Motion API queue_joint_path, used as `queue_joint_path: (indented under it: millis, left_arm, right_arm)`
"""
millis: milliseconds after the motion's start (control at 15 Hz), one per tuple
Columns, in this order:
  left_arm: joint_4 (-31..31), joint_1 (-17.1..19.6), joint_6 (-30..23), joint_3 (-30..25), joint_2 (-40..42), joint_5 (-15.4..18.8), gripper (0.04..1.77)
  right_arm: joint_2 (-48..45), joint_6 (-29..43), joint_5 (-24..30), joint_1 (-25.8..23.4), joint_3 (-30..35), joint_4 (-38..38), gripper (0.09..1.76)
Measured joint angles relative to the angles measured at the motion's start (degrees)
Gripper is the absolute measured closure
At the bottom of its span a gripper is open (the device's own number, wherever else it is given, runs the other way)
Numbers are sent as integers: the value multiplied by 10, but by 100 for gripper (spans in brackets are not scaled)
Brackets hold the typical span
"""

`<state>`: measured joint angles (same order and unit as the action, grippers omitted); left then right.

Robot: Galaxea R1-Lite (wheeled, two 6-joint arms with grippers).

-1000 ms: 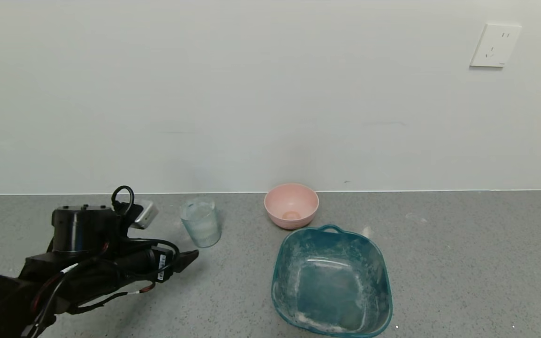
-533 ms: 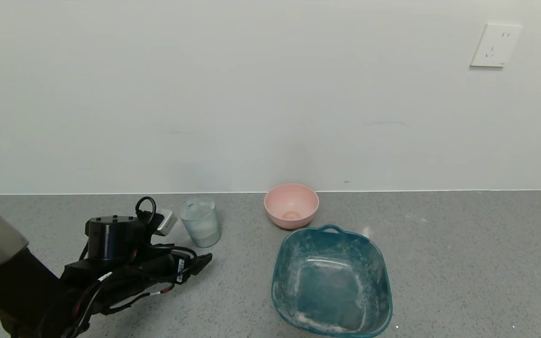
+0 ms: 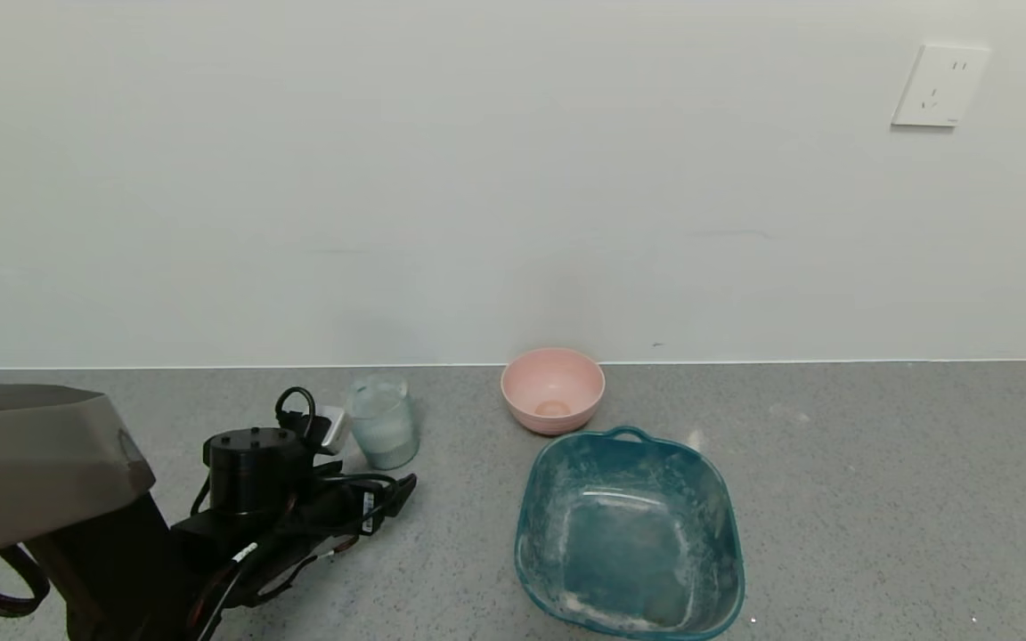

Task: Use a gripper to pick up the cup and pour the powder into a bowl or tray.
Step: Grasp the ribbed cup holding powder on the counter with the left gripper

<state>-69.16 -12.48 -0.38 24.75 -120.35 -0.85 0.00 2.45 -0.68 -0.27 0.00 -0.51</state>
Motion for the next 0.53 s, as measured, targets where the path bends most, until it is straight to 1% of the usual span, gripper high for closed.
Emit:
queue_joint_path:
  millis: [200, 333, 533]
  left_arm:
    - [-60, -14, -6, -3, -25, -42, 9]
    - [-97, -16, -7, -1, -45, -61, 9]
    - [-109, -17, -9, 5, -68, -71, 9]
  right_arm:
    - [0, 0, 0, 0, 0, 0, 14]
    - [0, 0, 0, 0, 0, 0, 14]
    - [0, 0, 0, 0, 0, 0, 14]
